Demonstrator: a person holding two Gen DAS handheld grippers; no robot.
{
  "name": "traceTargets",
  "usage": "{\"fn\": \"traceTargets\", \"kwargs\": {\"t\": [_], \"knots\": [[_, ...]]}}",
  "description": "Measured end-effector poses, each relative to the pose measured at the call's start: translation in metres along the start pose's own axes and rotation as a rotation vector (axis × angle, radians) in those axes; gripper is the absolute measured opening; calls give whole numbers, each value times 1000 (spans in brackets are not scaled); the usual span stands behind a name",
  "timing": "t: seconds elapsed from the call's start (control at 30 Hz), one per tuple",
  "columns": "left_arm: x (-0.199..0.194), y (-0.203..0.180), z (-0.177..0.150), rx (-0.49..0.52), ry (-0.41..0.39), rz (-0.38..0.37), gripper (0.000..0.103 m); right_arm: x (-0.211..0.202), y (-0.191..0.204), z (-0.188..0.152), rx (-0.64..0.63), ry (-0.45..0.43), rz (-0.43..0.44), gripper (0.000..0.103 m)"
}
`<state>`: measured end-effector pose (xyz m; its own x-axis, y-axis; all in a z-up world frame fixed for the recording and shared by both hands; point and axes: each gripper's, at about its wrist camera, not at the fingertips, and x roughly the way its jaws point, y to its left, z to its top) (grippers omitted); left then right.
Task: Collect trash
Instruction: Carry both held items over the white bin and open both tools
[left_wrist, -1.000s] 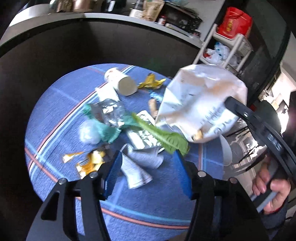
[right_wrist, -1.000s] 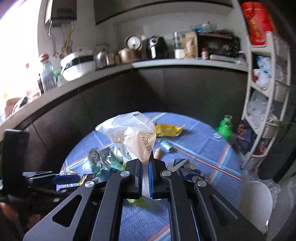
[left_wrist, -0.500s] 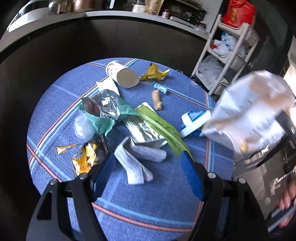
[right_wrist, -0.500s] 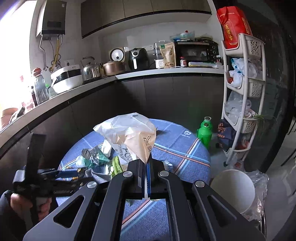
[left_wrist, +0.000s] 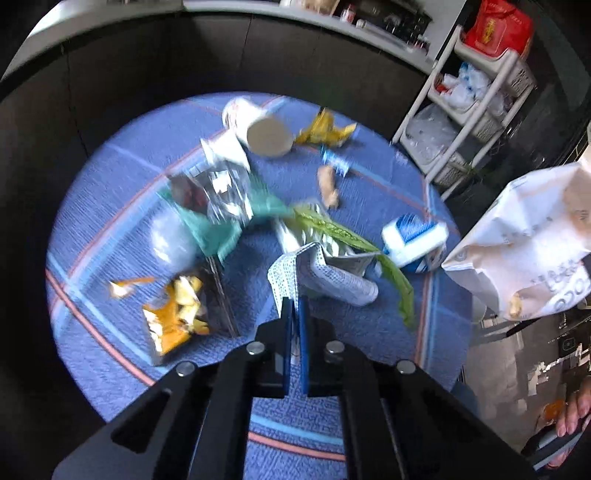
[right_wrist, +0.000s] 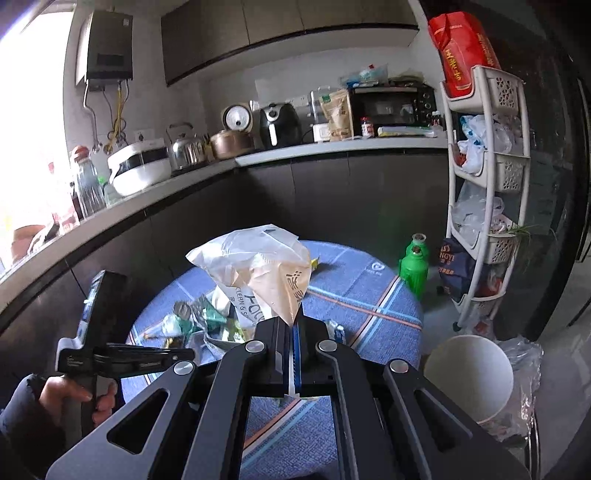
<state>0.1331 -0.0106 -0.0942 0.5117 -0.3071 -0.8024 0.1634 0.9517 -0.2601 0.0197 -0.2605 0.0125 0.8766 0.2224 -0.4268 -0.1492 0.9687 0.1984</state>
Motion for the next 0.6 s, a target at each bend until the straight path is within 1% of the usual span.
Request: {"fn": "traceTargets", "kwargs": {"t": [0.2, 0.27, 0.33, 0.43, 0.47, 0.5, 0.53, 0.6], "knots": [[-58, -15, 10, 36, -122, 6, 5, -19, -13, 7, 61, -51, -1, 1], [-71, -22, 15, 52, -154, 12, 5, -24, -18, 9, 74, -66, -7, 1], [-84, -24, 18, 62, -192, 51, 4, -30, -26, 10, 92, -78, -17, 1], [-100, -26, 25, 47, -219, 40, 4, -39, -35, 9, 100, -95, -37, 1], [-103, -27, 26, 54, -226, 47, 5, -40, -39, 9, 107, -95, -41, 1], [-104, -30, 28, 68, -235, 74, 5, -40, -40, 9, 113, -94, -42, 1], [-104, -31, 31, 72, -234, 87, 4, -40, -43, 8, 121, -92, -42, 1], [-100, -32, 37, 55, -219, 70, 4, -41, -46, 7, 124, -96, -46, 1]]}}
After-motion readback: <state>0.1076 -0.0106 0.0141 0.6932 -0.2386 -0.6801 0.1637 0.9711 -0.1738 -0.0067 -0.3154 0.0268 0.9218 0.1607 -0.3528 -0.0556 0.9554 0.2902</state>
